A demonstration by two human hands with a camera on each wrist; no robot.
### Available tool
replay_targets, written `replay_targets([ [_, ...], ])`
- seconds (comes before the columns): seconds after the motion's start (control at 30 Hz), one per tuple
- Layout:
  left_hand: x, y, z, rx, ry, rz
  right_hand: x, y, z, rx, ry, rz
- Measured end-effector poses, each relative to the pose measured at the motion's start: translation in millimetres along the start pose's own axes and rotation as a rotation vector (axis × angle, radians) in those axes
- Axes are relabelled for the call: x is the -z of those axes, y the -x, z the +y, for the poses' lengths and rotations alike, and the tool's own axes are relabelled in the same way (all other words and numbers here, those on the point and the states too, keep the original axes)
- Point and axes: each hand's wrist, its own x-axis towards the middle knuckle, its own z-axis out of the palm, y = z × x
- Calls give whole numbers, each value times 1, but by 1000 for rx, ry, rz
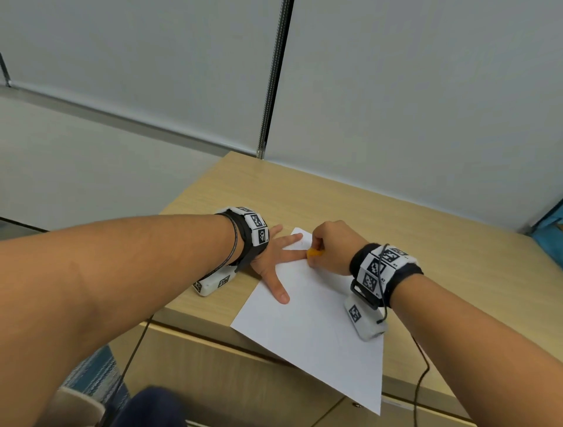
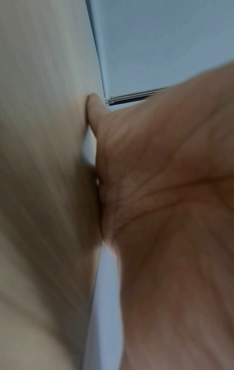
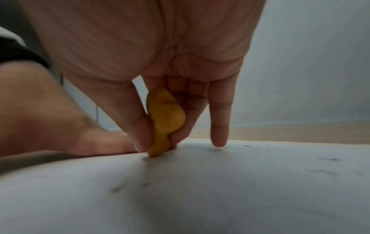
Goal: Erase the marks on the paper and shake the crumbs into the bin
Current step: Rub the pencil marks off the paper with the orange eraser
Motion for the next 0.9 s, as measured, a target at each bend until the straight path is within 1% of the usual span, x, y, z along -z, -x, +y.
replay_targets([
  [0.1, 1, 1, -1, -2, -8, 4, -10, 12, -14, 111, -20, -62],
  [0.13, 0, 1, 0, -5, -2, 9, -11, 15, -14, 114, -39, -76],
  [0.3, -1, -1, -1, 6, 9, 9, -1, 1, 11, -41, -49, 10],
  [0.37, 0, -1, 0, 6, -6, 8, -3, 3, 5, -17, -39, 21],
  [0.47, 2, 1, 1, 9, -21, 3, -12, 12, -13, 97, -28, -30],
  [0.5, 3, 2, 1, 8, -23, 2, -12, 14, -15, 104, -26, -42],
  [0.67, 0, -1, 0, 5, -15, 10, 1, 0, 7, -59, -24, 0],
  [0.73, 0, -1, -1, 5, -22, 10, 0, 1, 3, -47, -18, -2],
  [0.83, 1, -1, -1, 2, -10, 3, -6, 8, -12, 49, -45, -66],
  [0.9, 0, -1, -1, -2, 11, 2, -6, 7, -13, 47, -62, -67],
])
